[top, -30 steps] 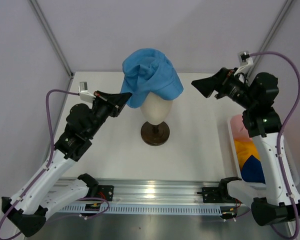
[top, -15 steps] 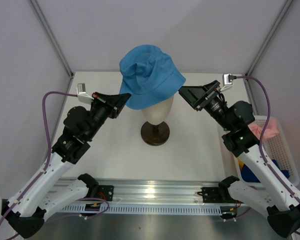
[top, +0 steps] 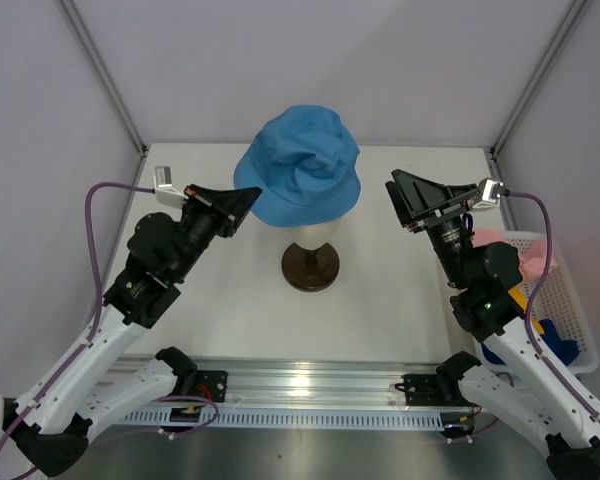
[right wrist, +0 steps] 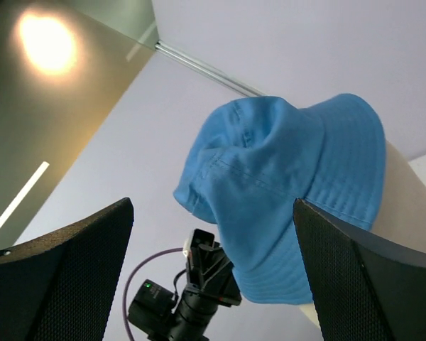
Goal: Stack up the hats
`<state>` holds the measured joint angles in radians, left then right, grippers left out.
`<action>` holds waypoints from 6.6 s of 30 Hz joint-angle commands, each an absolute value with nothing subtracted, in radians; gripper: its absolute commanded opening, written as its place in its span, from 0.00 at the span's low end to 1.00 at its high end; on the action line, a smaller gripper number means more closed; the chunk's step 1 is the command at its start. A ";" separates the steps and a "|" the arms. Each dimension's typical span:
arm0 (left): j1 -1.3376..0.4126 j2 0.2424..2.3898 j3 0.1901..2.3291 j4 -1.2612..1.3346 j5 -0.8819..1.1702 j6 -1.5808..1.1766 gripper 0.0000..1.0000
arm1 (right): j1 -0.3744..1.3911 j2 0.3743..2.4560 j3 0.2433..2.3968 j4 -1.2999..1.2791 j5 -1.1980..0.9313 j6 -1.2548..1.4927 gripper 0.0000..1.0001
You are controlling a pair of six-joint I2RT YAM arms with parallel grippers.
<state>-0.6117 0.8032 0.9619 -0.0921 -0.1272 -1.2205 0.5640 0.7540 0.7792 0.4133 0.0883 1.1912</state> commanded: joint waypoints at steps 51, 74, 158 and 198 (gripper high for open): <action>-0.618 0.899 1.104 -0.189 -0.219 -1.197 0.07 | 0.580 0.994 0.971 0.368 0.146 1.086 0.00; -0.597 0.916 1.088 -0.327 -0.209 -1.295 0.08 | 0.540 0.907 0.908 0.094 0.147 1.137 0.00; -0.498 1.123 0.821 0.071 0.221 -1.417 0.01 | 0.330 0.940 0.874 0.106 0.011 1.012 0.00; -0.543 0.973 0.811 -0.149 -0.061 -1.203 0.01 | 0.233 1.112 0.945 0.233 -0.285 0.851 0.58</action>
